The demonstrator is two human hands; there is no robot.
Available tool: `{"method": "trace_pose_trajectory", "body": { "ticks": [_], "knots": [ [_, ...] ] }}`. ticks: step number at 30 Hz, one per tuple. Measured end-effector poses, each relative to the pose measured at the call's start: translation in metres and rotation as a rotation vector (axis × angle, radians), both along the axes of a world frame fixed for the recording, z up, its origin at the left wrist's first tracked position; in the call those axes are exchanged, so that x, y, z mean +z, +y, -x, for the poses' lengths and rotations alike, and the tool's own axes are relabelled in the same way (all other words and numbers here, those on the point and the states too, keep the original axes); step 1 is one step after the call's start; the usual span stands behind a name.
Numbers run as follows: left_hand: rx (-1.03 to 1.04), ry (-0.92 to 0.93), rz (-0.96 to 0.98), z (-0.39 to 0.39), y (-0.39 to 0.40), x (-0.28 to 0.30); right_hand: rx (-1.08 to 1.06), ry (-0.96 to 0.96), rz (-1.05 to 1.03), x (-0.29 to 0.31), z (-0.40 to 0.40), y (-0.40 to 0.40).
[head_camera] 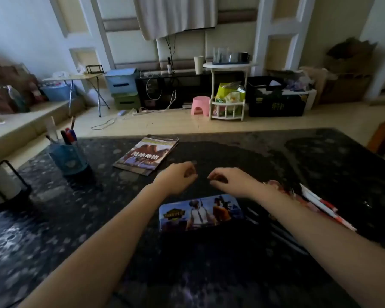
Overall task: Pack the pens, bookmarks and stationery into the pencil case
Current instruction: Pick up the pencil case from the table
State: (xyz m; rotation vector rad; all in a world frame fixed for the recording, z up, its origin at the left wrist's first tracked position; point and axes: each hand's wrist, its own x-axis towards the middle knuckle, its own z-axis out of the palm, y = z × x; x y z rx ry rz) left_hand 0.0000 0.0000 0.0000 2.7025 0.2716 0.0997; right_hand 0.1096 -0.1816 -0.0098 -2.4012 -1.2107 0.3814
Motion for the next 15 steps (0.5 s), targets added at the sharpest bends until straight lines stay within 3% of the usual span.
{"method": "trace_pose_trajectory", "body": {
  "ticks": [2,4,9,15],
  "knots": [
    [-0.038,0.138,0.167,0.021,0.002,-0.013,0.076,0.012,0.125,-0.009,0.012,-0.008],
    [-0.026,0.186,0.206,0.044,0.005,-0.03,0.089,0.014,0.177,-0.026,0.022,-0.019],
    [0.017,0.258,0.114,0.075,0.007,-0.053,0.101,0.016,0.203,-0.045,0.035,-0.039],
    [-0.028,0.194,0.037,0.103,0.002,-0.064,0.16,-0.174,0.198,-0.053,0.044,-0.053]
  ]
}}
